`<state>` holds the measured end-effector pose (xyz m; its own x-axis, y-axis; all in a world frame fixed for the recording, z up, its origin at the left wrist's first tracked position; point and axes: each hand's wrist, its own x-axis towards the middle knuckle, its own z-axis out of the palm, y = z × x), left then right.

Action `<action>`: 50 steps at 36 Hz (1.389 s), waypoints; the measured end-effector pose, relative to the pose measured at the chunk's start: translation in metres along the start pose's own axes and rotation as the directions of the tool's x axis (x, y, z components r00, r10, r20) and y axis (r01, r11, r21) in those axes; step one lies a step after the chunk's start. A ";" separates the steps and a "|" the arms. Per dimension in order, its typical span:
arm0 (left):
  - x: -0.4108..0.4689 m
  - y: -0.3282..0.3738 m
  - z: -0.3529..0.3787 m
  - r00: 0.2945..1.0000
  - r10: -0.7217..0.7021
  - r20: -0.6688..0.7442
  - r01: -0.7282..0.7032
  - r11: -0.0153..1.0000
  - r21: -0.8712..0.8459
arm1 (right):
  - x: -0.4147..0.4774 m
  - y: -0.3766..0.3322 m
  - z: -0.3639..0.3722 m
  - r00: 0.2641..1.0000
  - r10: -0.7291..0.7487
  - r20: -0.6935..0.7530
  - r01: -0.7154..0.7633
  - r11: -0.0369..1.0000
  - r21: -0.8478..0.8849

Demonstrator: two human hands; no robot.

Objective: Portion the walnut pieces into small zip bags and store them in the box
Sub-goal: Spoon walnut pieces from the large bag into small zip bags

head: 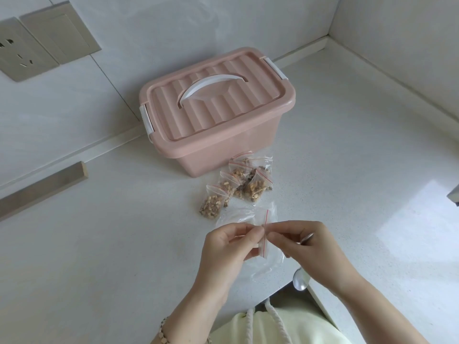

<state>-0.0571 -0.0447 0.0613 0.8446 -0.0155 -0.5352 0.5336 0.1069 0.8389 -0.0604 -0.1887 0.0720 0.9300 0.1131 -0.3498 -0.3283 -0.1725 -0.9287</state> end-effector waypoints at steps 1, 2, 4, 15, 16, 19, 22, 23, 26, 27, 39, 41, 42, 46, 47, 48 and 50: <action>-0.001 0.000 0.000 1.000 0.005 0.001 -0.005 1.000 0.025 | -0.001 0.001 0.000 1.000 0.001 -0.007 -0.001 1.000 -0.006; -0.002 0.000 0.001 1.000 0.015 0.003 -0.015 0.998 0.060 | -0.002 0.001 0.000 1.000 -0.001 -0.014 0.000 1.000 -0.021; -0.004 0.001 0.002 0.999 0.038 0.018 -0.040 0.992 0.119 | -0.003 0.003 0.002 0.999 -0.015 -0.040 0.011 0.997 -0.082; -0.005 -0.001 0.003 0.991 0.134 -0.006 -0.130 0.969 0.211 | -0.008 0.004 0.017 0.978 -0.076 -0.194 0.034 0.977 -0.210; -0.005 -0.002 0.003 0.992 0.129 -0.004 -0.125 0.971 0.202 | -0.008 0.004 0.019 0.979 -0.083 -0.186 0.037 0.970 -0.241; -0.006 0.000 0.001 0.997 0.081 -0.011 -0.079 0.989 0.122 | -0.010 0.004 0.021 0.982 -0.132 -0.135 0.081 0.941 -0.328; -0.007 0.003 0.000 1.000 0.007 -0.015 -0.006 1.000 0.008 | -0.009 0.006 0.022 0.979 -0.165 -0.121 0.113 0.929 -0.353; -0.007 0.003 -0.001 1.000 -0.016 -0.006 0.016 1.000 -0.008 | -0.009 0.006 0.022 0.979 -0.169 -0.116 0.119 0.928 -0.353; -0.008 0.003 -0.004 0.999 -0.052 0.014 0.052 0.999 -0.008 | -0.009 0.007 0.020 0.981 -0.171 -0.092 0.129 0.928 -0.351; -0.008 0.003 -0.005 0.999 -0.051 0.018 0.051 0.999 0.009 | -0.009 0.008 0.019 0.982 -0.166 -0.093 0.125 0.931 -0.342; -0.011 0.000 -0.013 0.991 -0.015 0.132 0.006 0.998 0.066 | -0.005 0.000 0.011 0.997 -0.066 -0.044 0.056 0.979 -0.197; -0.010 -0.004 -0.015 0.996 0.086 0.011 -0.086 0.963 0.255 | -0.006 0.004 0.014 0.984 -0.121 -0.127 0.073 0.941 -0.330; -0.010 -0.006 -0.016 0.985 0.167 -0.044 -0.139 0.915 0.378 | -0.006 0.006 0.016 0.974 -0.147 -0.174 0.072 0.924 -0.377; -0.010 -0.012 -0.020 0.927 0.362 -0.101 -0.173 0.650 0.740 | -0.006 0.009 0.021 0.936 -0.185 -0.301 0.016 0.873 -0.488; -0.010 -0.014 -0.019 0.917 0.391 -0.083 -0.169 0.566 0.807 | -0.006 0.010 0.022 0.932 -0.185 -0.312 0.003 0.863 -0.506; -0.010 -0.015 -0.018 0.902 0.428 -0.057 -0.182 0.498 0.848 | -0.006 0.009 0.023 0.930 -0.182 -0.318 -0.008 0.858 -0.514; -0.008 -0.018 -0.019 0.864 0.503 0.012 -0.284 0.469 0.836 | -0.006 0.008 0.024 0.934 -0.145 -0.326 -0.028 0.880 -0.474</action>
<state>-0.0740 -0.0278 0.0487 0.9988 0.0281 -0.0398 0.0469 -0.7770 0.6278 -0.0729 -0.1675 0.0634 0.9703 -0.1882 -0.1517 -0.2371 -0.6184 -0.7492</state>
